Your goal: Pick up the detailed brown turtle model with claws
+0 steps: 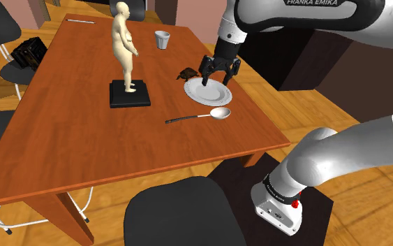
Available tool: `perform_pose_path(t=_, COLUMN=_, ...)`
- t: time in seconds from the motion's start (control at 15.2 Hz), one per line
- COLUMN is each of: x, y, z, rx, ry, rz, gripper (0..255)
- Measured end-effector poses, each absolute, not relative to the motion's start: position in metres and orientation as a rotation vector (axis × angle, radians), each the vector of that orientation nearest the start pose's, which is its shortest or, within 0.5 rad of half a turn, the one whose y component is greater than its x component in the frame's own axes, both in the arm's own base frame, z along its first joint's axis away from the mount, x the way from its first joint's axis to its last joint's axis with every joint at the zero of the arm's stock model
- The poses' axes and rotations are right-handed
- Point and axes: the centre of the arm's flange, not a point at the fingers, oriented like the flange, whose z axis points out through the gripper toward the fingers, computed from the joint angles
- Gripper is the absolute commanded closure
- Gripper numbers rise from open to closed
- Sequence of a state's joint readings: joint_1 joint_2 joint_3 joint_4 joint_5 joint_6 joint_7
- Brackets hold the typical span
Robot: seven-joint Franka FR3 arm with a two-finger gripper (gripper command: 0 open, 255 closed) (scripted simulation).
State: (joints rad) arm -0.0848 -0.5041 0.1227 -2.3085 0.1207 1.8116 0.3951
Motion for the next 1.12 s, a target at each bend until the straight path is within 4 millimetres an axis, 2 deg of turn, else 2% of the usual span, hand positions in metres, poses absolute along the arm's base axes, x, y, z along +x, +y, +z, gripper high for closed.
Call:
perform_pose_path(t=0.2, x=0.435, y=0.029, z=0.523, rx=-2.97, ry=0.787, rz=-0.011, gripper=0)
perform_pose_path(t=0.53, x=0.491, y=0.015, z=0.504, rx=-2.863, ry=1.067, rz=-0.046, gripper=0)
perform_pose_path(t=0.92, x=0.554, y=-0.013, z=0.488, rx=-2.699, ry=1.385, rz=-0.087, gripper=0)
perform_pose_path(t=1.12, x=0.581, y=-0.035, z=0.478, rx=-2.603, ry=1.536, rz=-0.107, gripper=0)
